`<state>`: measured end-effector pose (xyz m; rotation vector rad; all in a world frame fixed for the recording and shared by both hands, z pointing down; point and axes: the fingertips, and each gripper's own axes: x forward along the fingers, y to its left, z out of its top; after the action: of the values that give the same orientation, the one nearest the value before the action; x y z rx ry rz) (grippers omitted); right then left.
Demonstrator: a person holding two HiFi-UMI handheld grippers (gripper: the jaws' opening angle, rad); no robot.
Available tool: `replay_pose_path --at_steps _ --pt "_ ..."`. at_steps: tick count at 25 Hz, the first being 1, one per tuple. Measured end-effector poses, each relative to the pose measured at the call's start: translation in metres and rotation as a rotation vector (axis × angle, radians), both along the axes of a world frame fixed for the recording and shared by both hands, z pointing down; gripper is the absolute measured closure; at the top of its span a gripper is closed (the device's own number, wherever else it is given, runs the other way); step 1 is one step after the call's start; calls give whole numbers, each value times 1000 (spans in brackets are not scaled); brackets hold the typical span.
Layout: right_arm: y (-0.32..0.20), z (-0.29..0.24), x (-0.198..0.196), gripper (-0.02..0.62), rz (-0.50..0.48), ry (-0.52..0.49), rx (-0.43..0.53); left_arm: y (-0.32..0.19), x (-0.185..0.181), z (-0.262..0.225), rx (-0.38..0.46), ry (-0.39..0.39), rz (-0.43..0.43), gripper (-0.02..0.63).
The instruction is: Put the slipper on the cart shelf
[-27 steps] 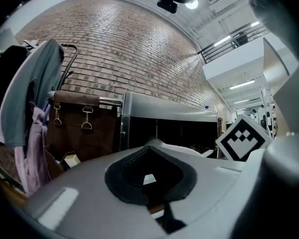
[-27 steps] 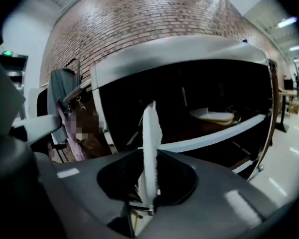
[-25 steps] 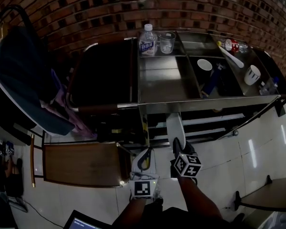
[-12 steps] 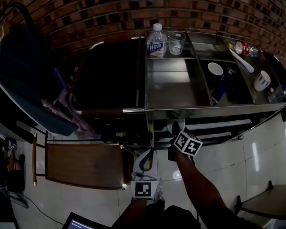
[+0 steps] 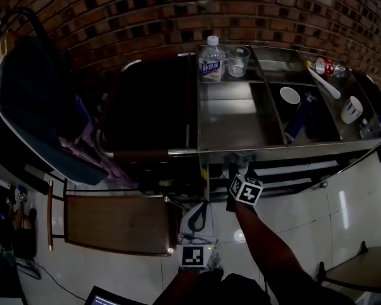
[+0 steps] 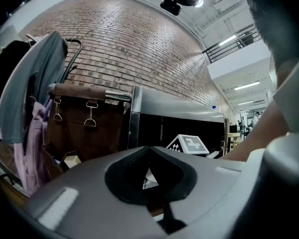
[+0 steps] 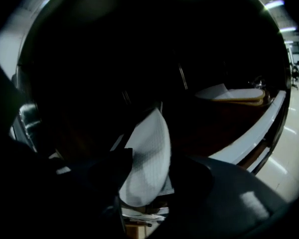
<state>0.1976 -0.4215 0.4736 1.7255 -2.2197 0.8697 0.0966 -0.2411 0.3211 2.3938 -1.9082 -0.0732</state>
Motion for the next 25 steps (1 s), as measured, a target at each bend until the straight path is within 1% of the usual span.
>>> replay_pose_path --at_steps 2,3,7,10,13,15,17,19,21,22,24,25 --pt "-4 2 4 346 14 49 2 3 2 1 -7 -4 6 594" --pt "-6 2 6 337 21 71 7 5 2 0 -6 -3 9 594" --pt "-9 -3 4 327 -3 137 32 8 -1 1 -14 0 3 594" --pt "-8 -6 3 310 -53 223 63 9 -2 1 -18 -8 1 594" --pt "-6 -25 6 310 -84 289 147 9 -2 -1 -24 2 -1 594" --pt "0 -46 12 310 -83 295 226 9 -1 -2 -30 13 -3 594" --pt "11 -65 16 310 -92 296 282 7 -1 -4 -23 12 -1 594" --pt "30 -83 17 310 -127 311 337 4 1 -3 -28 12 0 594" --pt "56 -103 16 310 -184 343 413 0 3 -5 -31 17 3 594" --pt "69 -114 17 325 -205 356 453 -1 4 -7 -27 19 4 594" --pt "96 -136 19 408 -233 366 516 -4 6 -11 -15 23 4 594" --pt "109 -144 20 432 -242 368 534 -5 7 -15 -5 23 7 594"
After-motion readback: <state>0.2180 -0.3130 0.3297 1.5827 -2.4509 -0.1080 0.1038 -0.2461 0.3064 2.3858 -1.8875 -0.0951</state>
